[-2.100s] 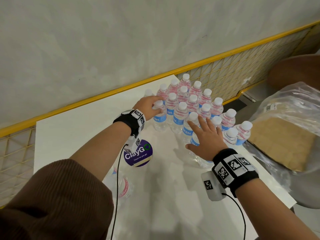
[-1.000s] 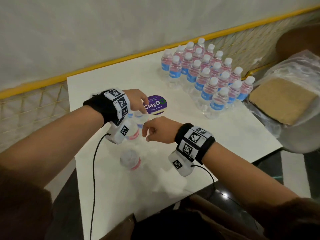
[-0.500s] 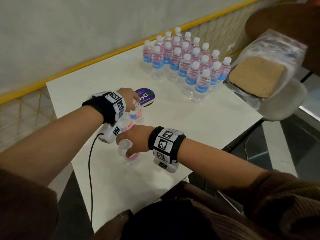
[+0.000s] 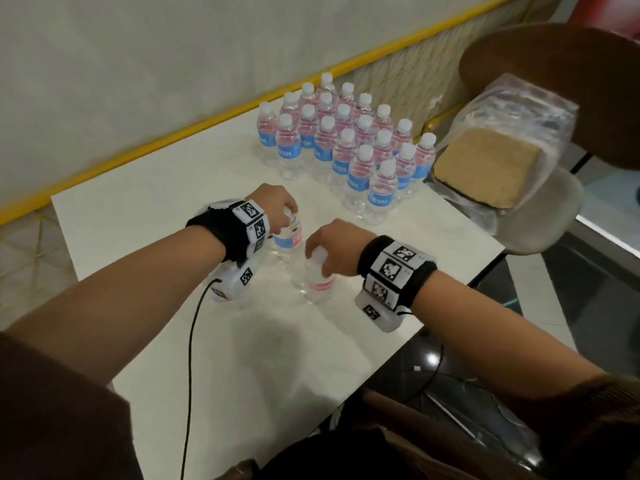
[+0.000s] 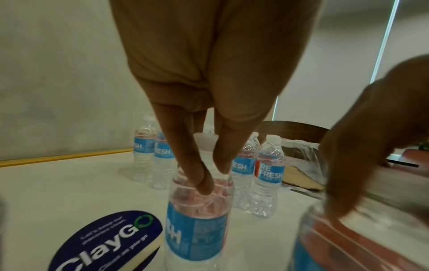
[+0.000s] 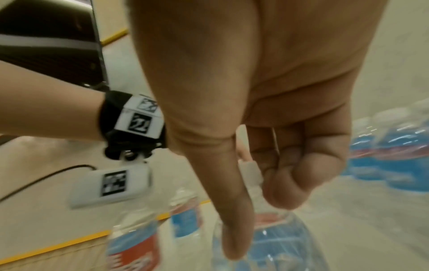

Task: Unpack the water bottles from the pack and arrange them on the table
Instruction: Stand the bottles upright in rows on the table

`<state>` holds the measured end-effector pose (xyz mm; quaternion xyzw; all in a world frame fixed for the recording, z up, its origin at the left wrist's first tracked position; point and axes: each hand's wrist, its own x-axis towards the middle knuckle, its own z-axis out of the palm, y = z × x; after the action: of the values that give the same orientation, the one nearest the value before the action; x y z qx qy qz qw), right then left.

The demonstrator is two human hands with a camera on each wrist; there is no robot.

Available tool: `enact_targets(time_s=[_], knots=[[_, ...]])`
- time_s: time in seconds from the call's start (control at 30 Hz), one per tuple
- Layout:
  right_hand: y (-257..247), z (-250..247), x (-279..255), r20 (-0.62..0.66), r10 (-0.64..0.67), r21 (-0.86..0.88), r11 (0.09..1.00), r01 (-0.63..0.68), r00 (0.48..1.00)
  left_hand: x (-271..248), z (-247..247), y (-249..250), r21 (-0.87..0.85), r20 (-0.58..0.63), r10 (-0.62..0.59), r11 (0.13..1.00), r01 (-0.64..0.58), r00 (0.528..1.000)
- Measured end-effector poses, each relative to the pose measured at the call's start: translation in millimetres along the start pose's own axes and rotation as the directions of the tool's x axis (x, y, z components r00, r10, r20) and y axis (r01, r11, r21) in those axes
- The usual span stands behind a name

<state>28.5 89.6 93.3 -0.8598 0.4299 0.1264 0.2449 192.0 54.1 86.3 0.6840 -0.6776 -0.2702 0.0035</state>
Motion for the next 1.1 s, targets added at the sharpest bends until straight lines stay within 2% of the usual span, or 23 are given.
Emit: enact_targets(time_s=[0.1, 0.23, 0.53, 0.73, 0.93, 1.1], knots=[[36.7, -23.3, 18.1, -0.07, 0.081, -0.001, 0.997, -0.081, 0.994, 25.9, -2.4, 11.7, -0.023, -0.035, 0.013, 1.0, -0.014, 0.999], [65.1, -49.0, 48.8, -0.104, 0.092, -0.049, 0.994, -0.098, 0.99, 61.9, -13.7, 20.2, -0.003, -0.083, 0.001, 1.0, -0.002, 0.997], [78.3, -78.6, 119.4, -0.188, 0.091, -0.117, 0.986, -0.115, 0.978, 123.9, -36.7, 16.8, 0.029, -0.145, -0.017, 0.999, 0.022, 0.989], [83.3, -82.7, 134.7, -0.219, 0.085, -0.12, 0.986, -0.114, 0.972, 141.6, -40.5, 10.3, -0.061, -0.215, -0.043, 0.998, 0.03, 0.976], [86.2, -80.6, 142.1, -0.242, 0.077, -0.047, 0.995, -0.091, 0.967, 143.5, -39.4, -4.7, -0.106, -0.16, -0.041, 0.994, 0.024, 0.986], [86.1, -81.8, 148.3, -0.294, 0.087, 0.017, 0.996, -0.086, 0.952, 149.1, -31.6, -7.5, -0.224, -0.221, -0.102, 0.973, 0.051, 0.97]])
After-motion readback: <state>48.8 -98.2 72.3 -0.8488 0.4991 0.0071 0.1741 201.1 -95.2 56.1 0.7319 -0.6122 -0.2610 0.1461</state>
